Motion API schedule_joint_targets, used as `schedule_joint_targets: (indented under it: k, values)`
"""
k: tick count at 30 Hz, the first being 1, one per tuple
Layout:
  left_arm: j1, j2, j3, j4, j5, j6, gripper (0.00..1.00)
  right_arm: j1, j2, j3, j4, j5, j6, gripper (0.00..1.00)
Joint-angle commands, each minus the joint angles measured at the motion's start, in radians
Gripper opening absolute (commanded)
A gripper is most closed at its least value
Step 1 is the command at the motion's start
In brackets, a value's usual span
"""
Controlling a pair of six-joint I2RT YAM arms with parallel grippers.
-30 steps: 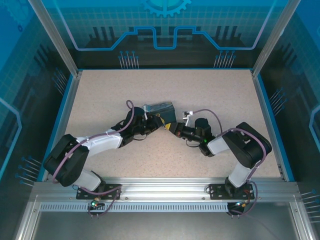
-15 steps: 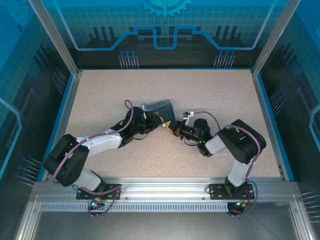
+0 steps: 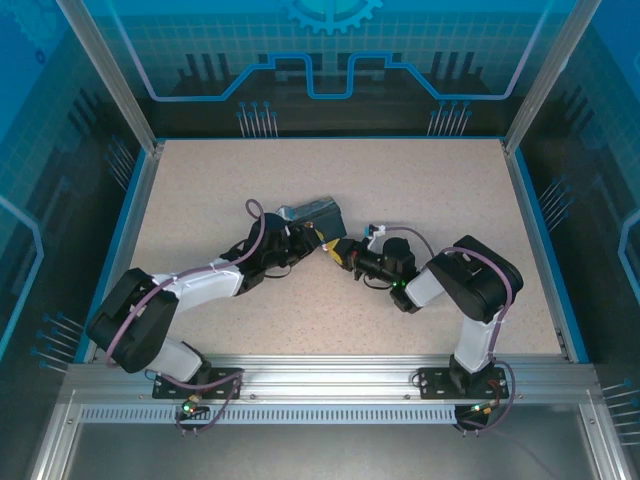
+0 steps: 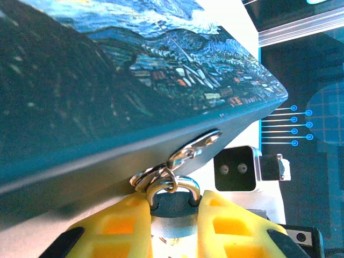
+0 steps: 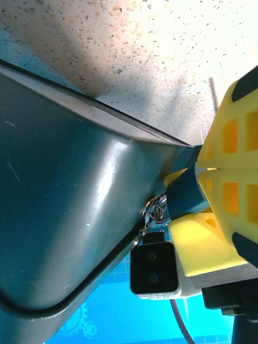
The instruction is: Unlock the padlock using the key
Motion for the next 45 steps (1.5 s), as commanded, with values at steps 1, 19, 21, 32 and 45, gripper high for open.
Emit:
schedule_joint_targets:
  k: [1,19,21,32,45]
  values:
    - [-0.040,-0.013,0.000,0.093,0.144,-0.011,0.00,0.047,0.011,0.068,0.110,0.001,0.072,0.01]
    - [-0.040,-0.012,0.004,0.097,0.146,-0.010,0.00,0.067,-0.025,0.058,0.077,0.056,0.151,0.03]
    - [-0.039,-0.013,0.006,0.096,0.145,-0.016,0.00,0.065,-0.046,0.051,0.029,0.050,0.090,0.06]
    - [-0.006,-0.039,-0.003,0.044,0.134,-0.014,0.00,0.019,-0.254,-0.034,-0.402,0.080,-0.314,0.35]
    - [0.006,-0.049,0.013,0.021,0.142,-0.019,0.00,-0.038,-0.506,-0.069,-0.674,0.020,-0.811,0.48]
